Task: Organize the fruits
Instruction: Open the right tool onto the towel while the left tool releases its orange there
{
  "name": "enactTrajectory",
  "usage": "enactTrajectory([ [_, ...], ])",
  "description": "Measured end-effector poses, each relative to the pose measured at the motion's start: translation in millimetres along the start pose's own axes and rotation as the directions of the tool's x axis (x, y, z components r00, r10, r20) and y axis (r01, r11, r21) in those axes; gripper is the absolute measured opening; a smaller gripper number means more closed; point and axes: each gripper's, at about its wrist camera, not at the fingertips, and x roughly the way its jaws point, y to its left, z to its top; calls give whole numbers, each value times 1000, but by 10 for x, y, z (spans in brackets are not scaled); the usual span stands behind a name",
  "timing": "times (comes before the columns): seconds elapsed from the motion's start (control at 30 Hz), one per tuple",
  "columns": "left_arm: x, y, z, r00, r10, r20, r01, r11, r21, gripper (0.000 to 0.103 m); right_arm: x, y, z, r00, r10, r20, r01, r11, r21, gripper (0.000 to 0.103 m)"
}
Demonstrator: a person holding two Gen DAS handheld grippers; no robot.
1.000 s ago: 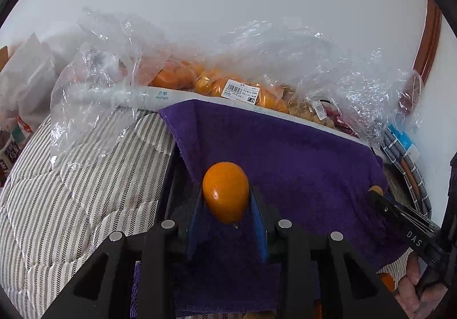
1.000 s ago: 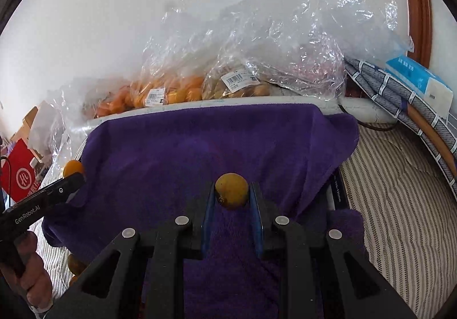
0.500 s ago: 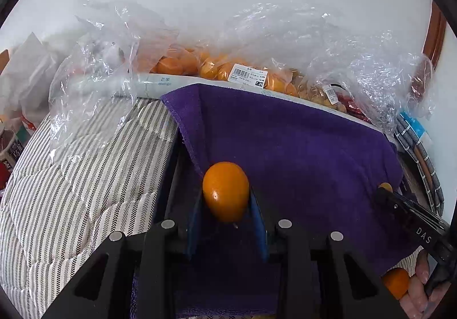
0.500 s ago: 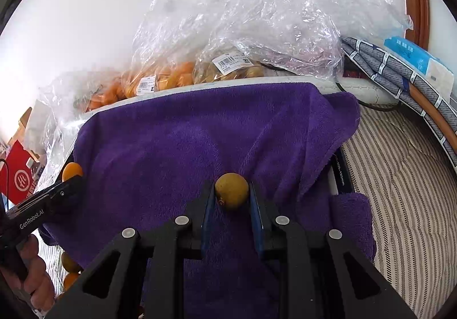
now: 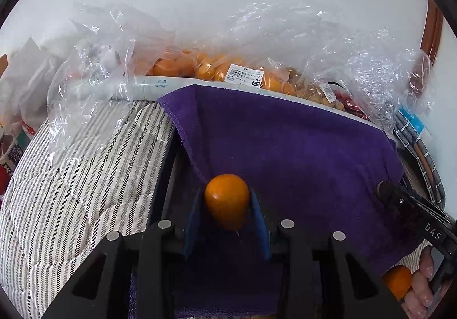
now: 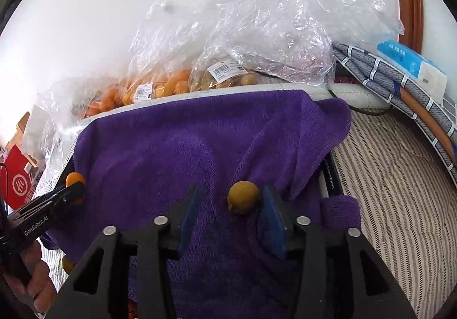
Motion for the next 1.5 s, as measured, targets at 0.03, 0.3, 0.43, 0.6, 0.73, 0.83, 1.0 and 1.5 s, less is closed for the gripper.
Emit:
enactTrajectory([
  [0.03,-20,-7,2,1000,-2,13,2,1000,3,44,-20,5,3,1000,0,8,0,1000,2,55],
  [0.3,-164,1,-2,997,-18,75,20,999,-27,53,-277,40,-4,994,-4,113,6,1000,-14,69],
  [0.43,-293,9,-10,991,-44,125,48,998,-33,53,-345,-3,-9,993,15,121,-16,1000,3,69],
  [0.6,-413,-27,-4,987,-16,160,18,1000,-14,53,-465,11,-9,989,-22,143,19,1000,20,69],
  [0.73,-471,-40,-3,984,3,179,3,999,-36,53,-553,59,30,988,-66,141,66,998,9,69],
  [0.83,-542,-54,-8,981,-20,193,28,999,-39,53,-645,53,7,990,-82,113,80,997,24,69],
  [1.0,-617,-74,-35,982,-39,187,50,997,-54,53,-865,120,-164,989,-111,93,113,993,-18,64],
  [1.5,-1218,138,-647,994,14,111,-18,999,36,53,-1247,209,-877,999,-46,19,46,999,-7,56],
])
